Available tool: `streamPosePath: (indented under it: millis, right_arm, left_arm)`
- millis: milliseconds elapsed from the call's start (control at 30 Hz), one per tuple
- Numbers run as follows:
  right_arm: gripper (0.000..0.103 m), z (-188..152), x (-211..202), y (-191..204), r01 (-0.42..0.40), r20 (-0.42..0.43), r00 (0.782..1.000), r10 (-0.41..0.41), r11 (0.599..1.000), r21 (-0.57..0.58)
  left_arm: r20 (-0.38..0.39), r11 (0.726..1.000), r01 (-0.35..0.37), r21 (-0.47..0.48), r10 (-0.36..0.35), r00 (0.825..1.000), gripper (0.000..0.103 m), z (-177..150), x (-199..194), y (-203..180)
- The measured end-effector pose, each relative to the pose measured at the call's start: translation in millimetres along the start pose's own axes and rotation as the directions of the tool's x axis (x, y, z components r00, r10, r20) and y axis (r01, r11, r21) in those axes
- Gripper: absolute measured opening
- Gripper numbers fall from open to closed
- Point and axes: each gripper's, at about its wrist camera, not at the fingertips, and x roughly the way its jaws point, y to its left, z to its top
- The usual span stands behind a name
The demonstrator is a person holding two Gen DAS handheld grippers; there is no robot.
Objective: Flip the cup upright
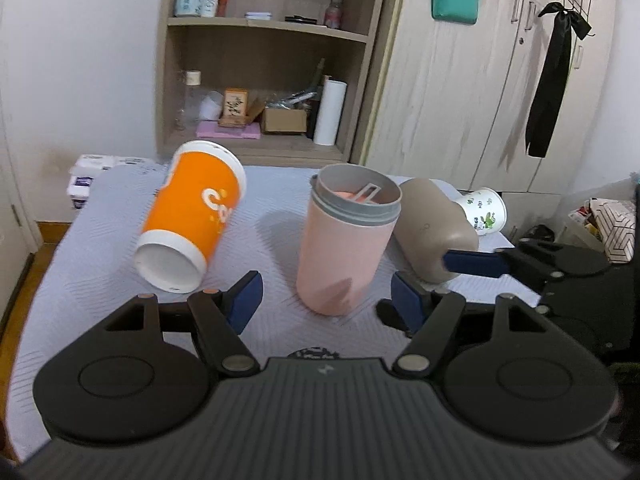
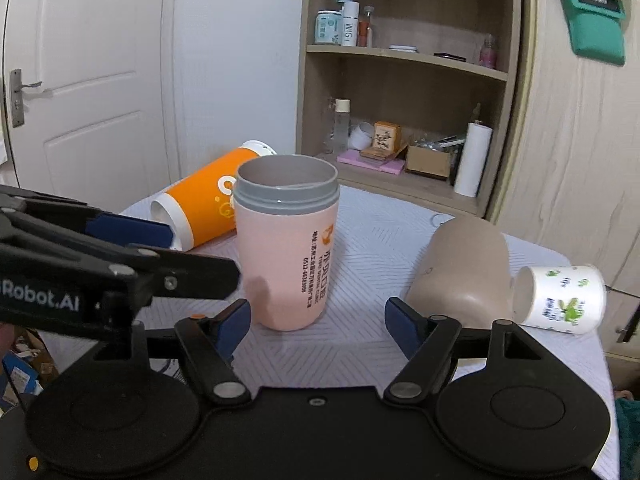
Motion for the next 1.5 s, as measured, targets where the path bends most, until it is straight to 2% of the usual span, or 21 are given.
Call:
streamPosePath:
  millis: [133, 500, 700, 800, 967, 1100, 1200, 1267, 1367, 1500]
  right_arm:
    - [0.079, 3, -15, 6, 0.048, -0.018, 0.999, -0.048, 0.999, -0.004]
    - [0.079, 3, -68, 20, 0.107, 0.048, 0.993, -0.107, 0.994, -0.004]
    - [0.079, 0, -100, 23, 0.137, 0.1, 0.985, -0.14, 0.99, 0.033]
    - [0.085, -2, -114, 27, 0.157, 0.128, 0.978, -0.162, 0.986, 0.051]
    - [0.087, -8, -128, 33, 0.191, 0.167, 0.965, -0.2, 0.979, 0.068]
    - [0.089, -12, -131, 33, 0.202, 0.187, 0.958, -0.217, 0.975, 0.093]
    - [0.099, -12, -132, 31, 0.202, 0.198, 0.954, -0.223, 0.972, 0.123]
    - [0.1, -12, -133, 30, 0.207, 0.203, 0.952, -0.231, 0.969, 0.134]
    - [0.102, -13, -130, 33, 0.235, 0.202, 0.945, -0.258, 0.963, 0.132]
    - [0.103, -14, -129, 33, 0.244, 0.198, 0.942, -0.271, 0.958, 0.149]
  left_arm:
    - [0.002, 1.0, -0.03, -0.003, 0.03, 1.0, 0.071, 1, -14, -1]
    - [0.053, 0.997, -0.067, -0.028, 0.069, 0.996, 0.079, -2, -64, -7]
    - [0.124, 0.994, -0.1, -0.034, 0.104, 0.987, 0.086, -10, -92, -10]
    - [0.148, 0.993, -0.111, -0.043, 0.116, 0.982, 0.09, -14, -100, -9]
    - [0.208, 0.987, -0.157, -0.031, 0.16, 0.965, 0.1, -20, -107, -14]
    - [0.198, 0.983, -0.185, -0.006, 0.182, 0.963, 0.103, -22, -106, -20]
    - [0.205, 0.98, -0.199, -0.005, 0.196, 0.959, 0.103, -23, -109, -22]
    - [0.206, 0.977, -0.21, -0.028, 0.211, 0.956, 0.103, -23, -109, -21]
    - [0.167, 0.966, -0.245, -0.079, 0.255, 0.952, 0.103, -20, -107, -17]
    - [0.159, 0.95, -0.299, -0.091, 0.31, 0.937, 0.103, -22, -107, -14]
